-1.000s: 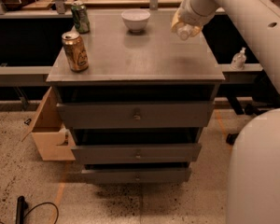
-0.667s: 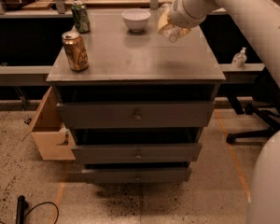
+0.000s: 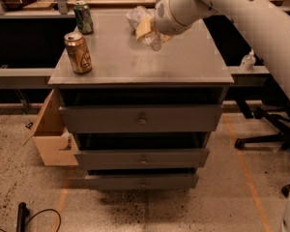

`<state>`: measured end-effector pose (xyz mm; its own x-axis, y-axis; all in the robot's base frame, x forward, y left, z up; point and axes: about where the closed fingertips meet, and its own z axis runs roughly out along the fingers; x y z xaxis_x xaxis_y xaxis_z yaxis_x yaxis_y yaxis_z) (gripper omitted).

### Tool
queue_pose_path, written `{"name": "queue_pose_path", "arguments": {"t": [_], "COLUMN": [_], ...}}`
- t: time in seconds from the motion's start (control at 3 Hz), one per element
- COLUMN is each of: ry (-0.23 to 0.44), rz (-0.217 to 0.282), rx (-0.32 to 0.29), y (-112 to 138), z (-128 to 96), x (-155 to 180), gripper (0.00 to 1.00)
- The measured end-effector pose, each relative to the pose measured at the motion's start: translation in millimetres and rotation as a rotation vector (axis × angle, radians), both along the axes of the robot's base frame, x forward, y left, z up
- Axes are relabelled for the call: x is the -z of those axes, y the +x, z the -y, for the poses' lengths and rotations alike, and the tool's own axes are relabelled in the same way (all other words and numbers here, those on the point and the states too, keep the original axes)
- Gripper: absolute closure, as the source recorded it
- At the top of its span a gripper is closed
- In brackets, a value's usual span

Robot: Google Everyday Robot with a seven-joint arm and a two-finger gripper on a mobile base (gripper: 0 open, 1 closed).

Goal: Move water bottle near orange can

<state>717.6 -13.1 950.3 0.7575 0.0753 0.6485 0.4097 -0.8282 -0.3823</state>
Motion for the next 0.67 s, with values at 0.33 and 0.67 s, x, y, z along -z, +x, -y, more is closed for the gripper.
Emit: {"name": "queue_pose_path", "arguments": {"t": [0.33,0.67], "ry": [0.007,-0.038], "rz": [0.000,-0.025], "rx": [-0.018,-0.071], "y": [-3,-5], "z": [-7,-19], "x": [1,4], "gripper": [1.00,1.00]}}
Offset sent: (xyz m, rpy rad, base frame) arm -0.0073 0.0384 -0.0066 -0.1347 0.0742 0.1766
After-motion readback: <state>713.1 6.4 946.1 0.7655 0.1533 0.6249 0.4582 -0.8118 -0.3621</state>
